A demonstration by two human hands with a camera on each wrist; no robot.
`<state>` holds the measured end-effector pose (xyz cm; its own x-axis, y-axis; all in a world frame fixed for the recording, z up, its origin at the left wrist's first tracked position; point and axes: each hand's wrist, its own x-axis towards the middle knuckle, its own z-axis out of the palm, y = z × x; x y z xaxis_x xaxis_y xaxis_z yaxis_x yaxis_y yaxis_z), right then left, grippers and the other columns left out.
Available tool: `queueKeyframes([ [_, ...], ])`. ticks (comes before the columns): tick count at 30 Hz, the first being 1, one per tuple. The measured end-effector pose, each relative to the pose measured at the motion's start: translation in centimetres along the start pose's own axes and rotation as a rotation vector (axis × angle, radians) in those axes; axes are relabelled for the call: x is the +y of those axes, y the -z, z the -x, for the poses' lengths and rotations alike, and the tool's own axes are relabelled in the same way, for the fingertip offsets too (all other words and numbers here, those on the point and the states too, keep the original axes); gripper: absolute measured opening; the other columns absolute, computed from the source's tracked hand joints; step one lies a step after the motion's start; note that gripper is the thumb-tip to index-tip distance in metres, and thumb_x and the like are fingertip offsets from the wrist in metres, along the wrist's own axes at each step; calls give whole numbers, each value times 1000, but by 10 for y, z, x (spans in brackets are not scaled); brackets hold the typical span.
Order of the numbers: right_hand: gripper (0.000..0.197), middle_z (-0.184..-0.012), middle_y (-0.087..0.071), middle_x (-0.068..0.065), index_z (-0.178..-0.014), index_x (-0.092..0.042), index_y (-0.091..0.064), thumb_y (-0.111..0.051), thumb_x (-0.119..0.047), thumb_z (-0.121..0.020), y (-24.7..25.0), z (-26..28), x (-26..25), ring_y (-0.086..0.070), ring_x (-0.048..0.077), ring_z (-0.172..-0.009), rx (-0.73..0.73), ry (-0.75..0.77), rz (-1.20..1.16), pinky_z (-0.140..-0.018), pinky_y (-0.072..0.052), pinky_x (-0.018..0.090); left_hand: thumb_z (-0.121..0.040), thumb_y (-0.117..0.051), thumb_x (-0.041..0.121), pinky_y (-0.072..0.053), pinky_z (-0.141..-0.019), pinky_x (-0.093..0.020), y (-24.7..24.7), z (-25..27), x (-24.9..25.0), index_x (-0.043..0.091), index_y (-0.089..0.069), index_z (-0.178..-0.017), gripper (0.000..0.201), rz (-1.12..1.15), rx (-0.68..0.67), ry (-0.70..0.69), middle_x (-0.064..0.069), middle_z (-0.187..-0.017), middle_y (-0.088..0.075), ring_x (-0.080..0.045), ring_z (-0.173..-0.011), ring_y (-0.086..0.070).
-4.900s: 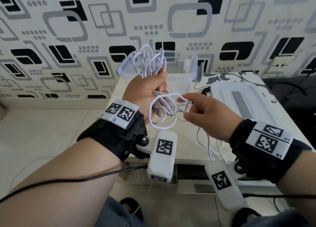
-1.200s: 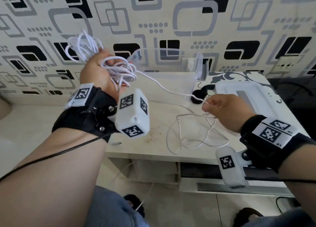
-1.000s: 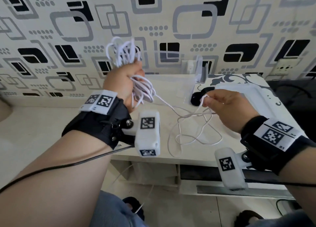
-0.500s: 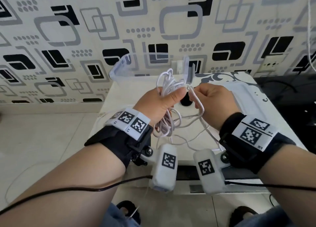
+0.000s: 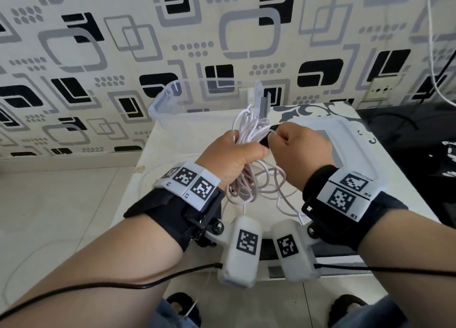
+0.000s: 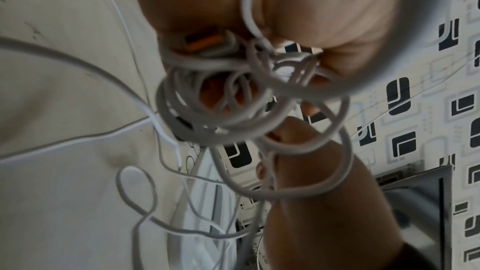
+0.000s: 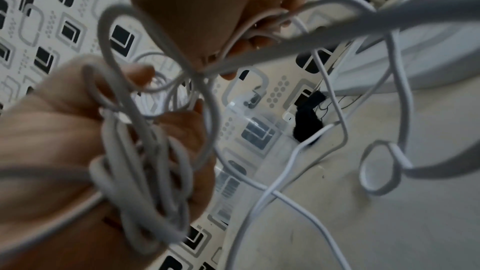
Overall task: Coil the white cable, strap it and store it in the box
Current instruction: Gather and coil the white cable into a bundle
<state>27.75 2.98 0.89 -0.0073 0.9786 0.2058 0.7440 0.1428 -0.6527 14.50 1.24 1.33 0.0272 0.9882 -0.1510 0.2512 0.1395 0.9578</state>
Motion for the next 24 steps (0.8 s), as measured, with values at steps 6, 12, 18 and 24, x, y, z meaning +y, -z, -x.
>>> queueKeyframes([
  [6, 26, -55, -40, -1, -60, -13, -41, -49, -21, -83, 7, -1, 0, -40, 20, -56, -19, -6, -247, -55, -37, 28, -68, -61, 12, -45, -51, -28, 8, -5, -6, 7, -66, -95, 28, -51, 5, 52, -1, -50, -51, -21, -44, -52],
  [12, 19, -62, -49, 4, -74, 0, -56, -55, -16, -84, 10, -2, 1, -35, 6, -42, -116, 2, -394, -36, -30, 12, -72, -62, 13, -52, -69, -41, 11, -9, -10, 12, -62, -74, 3, -38, 34, 49, 2, -50, -60, -28, -59, -61],
  [18, 22, -49, -45, -8, -63, -18, -53, -56, -17, -85, 9, -3, 4, -36, 4, -36, -120, -4, -414, -37, -30, 10, -86, -54, 1, -57, -66, -39, 14, -5, -13, 8, -62, -72, 18, 175, 22, 20, -6, -63, -68, -26, -65, -69],
  [24, 17, -53, -47, -9, -65, -21, -54, -60, -17, -81, 10, -9, 11, -41, 2, -42, -100, 44, -331, -42, -34, 7, -76, -56, 14, -36, -44, -23, 18, -5, -11, 14, -44, -64, 16, 339, 3, -18, 1, -45, -37, -17, -37, -38],
])
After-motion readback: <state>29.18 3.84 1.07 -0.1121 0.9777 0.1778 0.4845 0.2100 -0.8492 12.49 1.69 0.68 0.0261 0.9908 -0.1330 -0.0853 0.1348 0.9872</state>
